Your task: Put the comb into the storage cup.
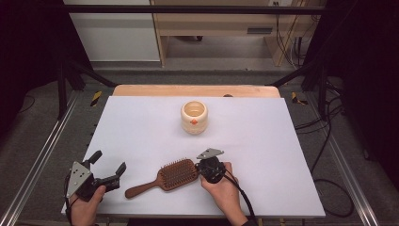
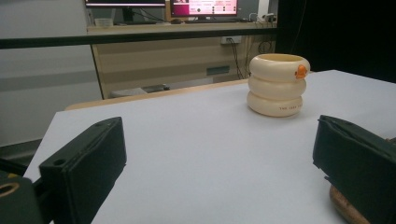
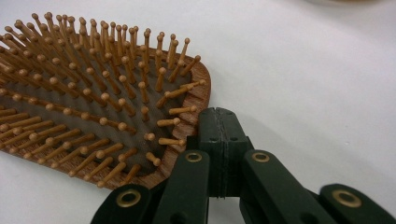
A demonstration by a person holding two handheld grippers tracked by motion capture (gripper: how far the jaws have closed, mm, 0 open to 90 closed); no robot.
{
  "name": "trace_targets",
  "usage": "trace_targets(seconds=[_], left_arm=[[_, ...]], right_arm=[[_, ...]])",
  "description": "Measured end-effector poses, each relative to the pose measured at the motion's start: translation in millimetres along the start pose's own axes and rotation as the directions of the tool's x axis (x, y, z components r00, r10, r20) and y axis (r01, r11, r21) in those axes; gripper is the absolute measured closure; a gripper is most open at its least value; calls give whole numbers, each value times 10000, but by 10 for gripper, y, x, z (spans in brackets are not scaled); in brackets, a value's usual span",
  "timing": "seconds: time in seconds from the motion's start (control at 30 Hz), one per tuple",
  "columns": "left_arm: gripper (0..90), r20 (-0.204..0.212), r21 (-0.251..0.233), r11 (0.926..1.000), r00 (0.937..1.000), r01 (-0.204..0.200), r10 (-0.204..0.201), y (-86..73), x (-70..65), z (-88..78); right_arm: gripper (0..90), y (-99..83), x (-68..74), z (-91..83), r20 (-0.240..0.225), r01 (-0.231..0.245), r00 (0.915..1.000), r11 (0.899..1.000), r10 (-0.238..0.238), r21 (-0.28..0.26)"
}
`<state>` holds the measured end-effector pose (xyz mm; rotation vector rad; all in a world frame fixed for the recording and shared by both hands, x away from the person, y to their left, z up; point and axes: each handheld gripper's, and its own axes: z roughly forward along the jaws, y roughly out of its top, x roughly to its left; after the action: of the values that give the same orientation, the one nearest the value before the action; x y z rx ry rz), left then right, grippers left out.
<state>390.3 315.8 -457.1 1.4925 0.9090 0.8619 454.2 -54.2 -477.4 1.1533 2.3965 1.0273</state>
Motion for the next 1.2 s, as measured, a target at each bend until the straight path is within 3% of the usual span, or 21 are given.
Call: trace_targets(seconds=[0.53,1.2], left_arm=[[26,9,51,10000,10000,-23,23,-4,-7,6],[29,-48,146,9999,10000,18,-17,-10,-1,14]], right_arm=[[900,21,30,18,-90,126,9999,9999,-126,-21],[887,22,-35,24,-127,136,9998,9997,-138,-219]])
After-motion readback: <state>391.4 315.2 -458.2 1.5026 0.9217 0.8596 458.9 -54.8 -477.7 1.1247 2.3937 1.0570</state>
